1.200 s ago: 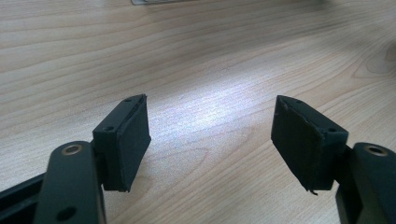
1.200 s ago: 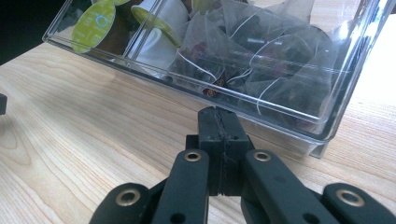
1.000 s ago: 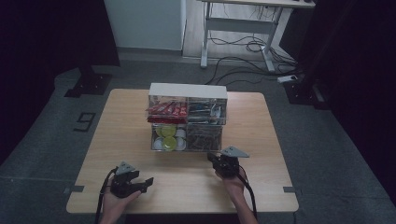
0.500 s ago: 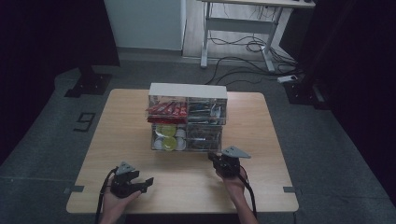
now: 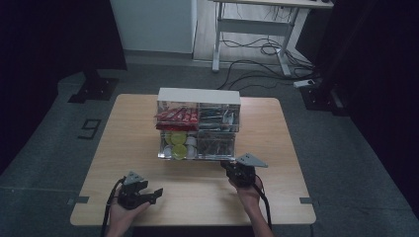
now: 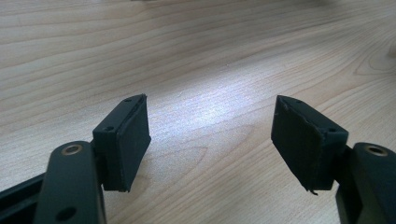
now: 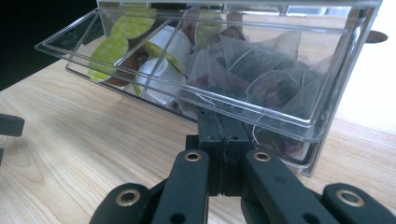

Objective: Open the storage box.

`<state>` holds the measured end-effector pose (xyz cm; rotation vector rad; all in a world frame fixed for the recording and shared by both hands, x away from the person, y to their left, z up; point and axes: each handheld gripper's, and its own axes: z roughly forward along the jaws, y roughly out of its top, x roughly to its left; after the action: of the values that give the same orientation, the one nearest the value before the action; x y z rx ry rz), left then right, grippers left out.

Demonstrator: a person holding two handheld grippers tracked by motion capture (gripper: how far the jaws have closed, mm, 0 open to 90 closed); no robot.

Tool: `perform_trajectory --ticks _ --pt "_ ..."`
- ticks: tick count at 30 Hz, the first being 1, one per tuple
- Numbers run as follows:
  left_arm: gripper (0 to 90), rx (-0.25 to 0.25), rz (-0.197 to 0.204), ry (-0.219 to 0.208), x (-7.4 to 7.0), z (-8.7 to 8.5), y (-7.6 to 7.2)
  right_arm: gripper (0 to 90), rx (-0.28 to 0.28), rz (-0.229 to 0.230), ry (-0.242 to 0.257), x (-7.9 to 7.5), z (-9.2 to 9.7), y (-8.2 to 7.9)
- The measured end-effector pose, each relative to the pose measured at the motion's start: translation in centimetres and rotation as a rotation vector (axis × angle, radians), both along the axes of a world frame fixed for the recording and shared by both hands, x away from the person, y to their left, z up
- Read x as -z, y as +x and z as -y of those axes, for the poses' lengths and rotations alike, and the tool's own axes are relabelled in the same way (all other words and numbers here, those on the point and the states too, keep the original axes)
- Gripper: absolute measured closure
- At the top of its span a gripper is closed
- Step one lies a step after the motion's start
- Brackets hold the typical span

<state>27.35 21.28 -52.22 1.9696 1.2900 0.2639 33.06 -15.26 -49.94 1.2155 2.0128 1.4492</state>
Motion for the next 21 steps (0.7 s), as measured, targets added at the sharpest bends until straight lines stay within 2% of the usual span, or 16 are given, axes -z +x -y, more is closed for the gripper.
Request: perform_trajectory --ticks 15,21 --pt "28.3 0.0 -0.004 -0.001 0.0 0.1 0.0 89.0 0.005 0.035 0.02 -1.4 0.1 0.1" --pt "28.3 0.002 -0.003 -0.003 -0.1 0.1 -0.1 89.0 0.012 0.039 0.012 -1.7 0.0 0.2"
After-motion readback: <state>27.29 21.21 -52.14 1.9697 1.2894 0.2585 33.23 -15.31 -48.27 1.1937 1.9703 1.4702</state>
